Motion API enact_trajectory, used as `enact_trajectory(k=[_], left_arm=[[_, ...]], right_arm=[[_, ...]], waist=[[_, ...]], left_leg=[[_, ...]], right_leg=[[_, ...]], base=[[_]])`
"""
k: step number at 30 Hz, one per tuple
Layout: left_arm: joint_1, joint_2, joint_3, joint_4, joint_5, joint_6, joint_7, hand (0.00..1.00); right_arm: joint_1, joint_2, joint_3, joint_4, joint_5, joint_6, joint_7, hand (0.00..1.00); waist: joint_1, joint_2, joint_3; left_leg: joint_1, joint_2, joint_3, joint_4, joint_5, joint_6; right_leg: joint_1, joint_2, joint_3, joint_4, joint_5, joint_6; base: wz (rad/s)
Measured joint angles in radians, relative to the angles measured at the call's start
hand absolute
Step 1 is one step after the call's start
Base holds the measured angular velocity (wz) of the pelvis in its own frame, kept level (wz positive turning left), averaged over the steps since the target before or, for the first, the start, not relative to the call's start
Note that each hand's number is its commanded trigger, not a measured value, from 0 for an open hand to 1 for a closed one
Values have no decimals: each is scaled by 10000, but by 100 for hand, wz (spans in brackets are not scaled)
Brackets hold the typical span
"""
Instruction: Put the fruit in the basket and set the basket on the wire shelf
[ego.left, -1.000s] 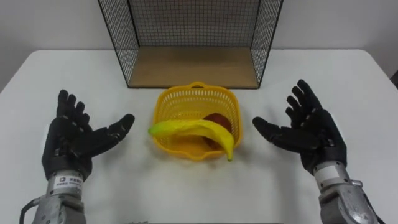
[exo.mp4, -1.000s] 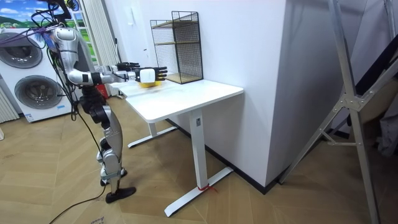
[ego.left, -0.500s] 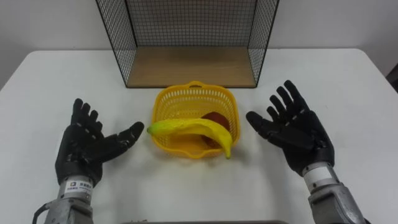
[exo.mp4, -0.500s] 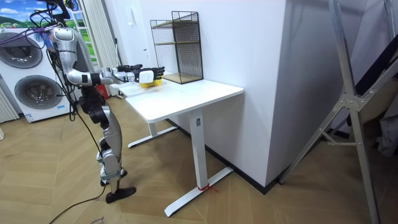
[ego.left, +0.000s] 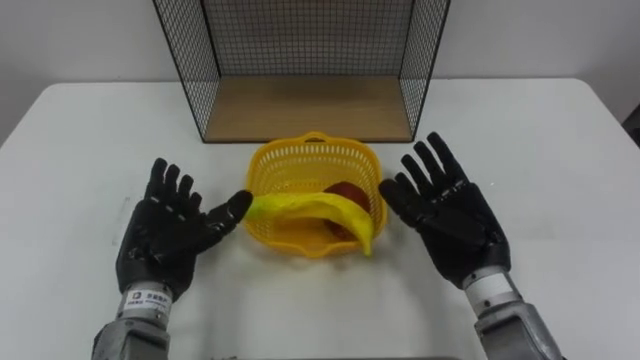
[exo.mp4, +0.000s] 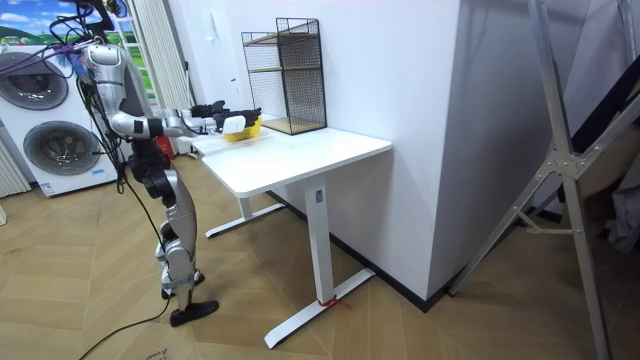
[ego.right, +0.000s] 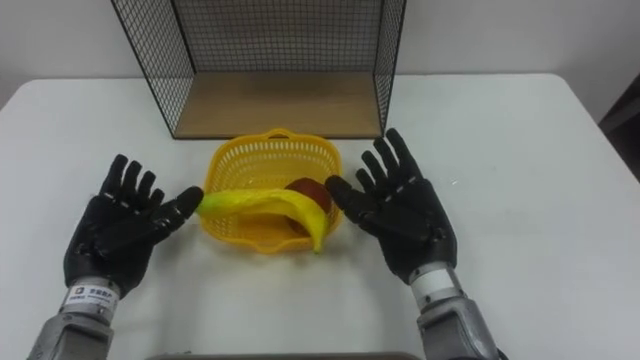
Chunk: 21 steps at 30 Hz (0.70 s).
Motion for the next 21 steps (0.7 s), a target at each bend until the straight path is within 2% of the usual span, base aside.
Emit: enact_trajectory(k=[4, 12, 21], left_arm=[[-42, -13, -128, 1, 35, 0, -31, 0], [-238, -2, -287, 1, 34, 0, -201, 0], [-238, 1, -863, 1, 36, 1, -201, 0]], right_arm=[[-7, 27, 21, 236, -20, -12, 67, 0], [-19, 26, 332, 268, -156, -15, 300, 0], [-25, 29, 501, 268, -355, -15, 364, 0]], waist=[[-20, -75, -31], [0, -311, -23], [-7, -285, -8]], left_leg=[[-33, -7, -1, 58, 0, 0], [-152, 5, 23, 53, -1, 1], [-232, -23, 20, 50, 0, 0]], right_leg=[[-10, 5, 12, 13, 1, -2], [-154, 8, 68, 159, 4, -2], [-239, 31, 155, 144, 7, 1]], base=[[0], [0], [0]])
